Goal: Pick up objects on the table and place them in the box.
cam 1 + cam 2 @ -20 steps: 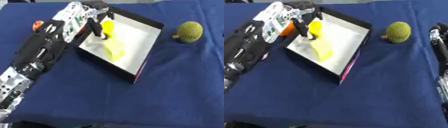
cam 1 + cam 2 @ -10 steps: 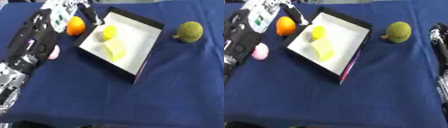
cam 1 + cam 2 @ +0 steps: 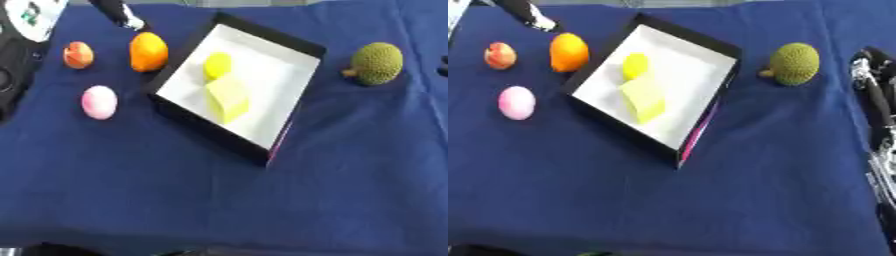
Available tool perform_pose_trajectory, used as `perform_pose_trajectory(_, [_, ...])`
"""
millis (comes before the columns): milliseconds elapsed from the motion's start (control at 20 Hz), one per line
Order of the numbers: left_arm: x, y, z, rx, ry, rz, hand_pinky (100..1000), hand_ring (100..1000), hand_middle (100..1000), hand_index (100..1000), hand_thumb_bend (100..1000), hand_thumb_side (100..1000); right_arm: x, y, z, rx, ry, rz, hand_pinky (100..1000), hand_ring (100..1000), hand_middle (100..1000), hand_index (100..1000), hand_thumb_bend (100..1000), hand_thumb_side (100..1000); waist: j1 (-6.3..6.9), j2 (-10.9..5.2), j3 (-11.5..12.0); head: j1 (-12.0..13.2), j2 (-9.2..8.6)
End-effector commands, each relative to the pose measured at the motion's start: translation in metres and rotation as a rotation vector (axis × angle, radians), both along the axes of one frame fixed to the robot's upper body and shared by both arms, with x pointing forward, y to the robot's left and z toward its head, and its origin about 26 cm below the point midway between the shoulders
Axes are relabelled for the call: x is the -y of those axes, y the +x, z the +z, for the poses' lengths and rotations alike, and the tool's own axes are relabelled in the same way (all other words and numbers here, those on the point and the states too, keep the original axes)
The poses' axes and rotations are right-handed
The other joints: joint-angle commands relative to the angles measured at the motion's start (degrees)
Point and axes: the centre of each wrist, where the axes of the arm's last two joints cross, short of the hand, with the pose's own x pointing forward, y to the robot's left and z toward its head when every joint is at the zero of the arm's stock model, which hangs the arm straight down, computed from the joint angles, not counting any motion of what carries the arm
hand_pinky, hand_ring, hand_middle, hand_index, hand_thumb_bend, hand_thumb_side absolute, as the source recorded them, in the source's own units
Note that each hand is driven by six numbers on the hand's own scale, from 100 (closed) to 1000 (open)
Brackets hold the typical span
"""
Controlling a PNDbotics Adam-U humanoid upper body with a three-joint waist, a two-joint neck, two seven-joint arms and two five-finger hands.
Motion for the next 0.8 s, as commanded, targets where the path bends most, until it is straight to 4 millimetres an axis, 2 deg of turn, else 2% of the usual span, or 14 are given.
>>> perform_pose_trajectory(50, [-0.027, -0.013, 0.021, -0.007, 0.009, 0.024, 815, 859, 856, 889, 518, 313, 0.008, 0.0, 0.008, 0.019, -0.033, -0.015, 983, 845, 803, 898, 100, 713, 0.26, -3.47, 0.1, -0.4, 0.33])
perform_pose_trajectory(350, [-0.05, -0.015, 0.011, -0.06, 0.052, 0.097, 832, 872, 867, 897, 589, 265, 0.008, 0.0, 0.009, 0.018, -0.033, -0.015, 983, 845, 803, 898, 100, 716, 0.23, -3.27, 0.1, -0.3, 0.31])
perform_pose_trajectory(550, [-0.067, -0.009, 0.001, -0.077, 0.078, 0.194, 836, 876, 870, 898, 600, 240, 0.007, 0.0, 0.01, 0.023, -0.03, -0.009, 983, 845, 803, 898, 100, 716, 0.1, -2.99, -0.1, -0.3, 0.0])
perform_pose_trajectory(800, [-0.085, -0.002, -0.011, -0.066, 0.061, 0.287, 834, 878, 870, 895, 588, 228, 0.004, 0.001, 0.013, 0.038, -0.018, -0.005, 983, 845, 803, 898, 100, 715, -0.59, -2.11, -0.4, -0.2, -1.31])
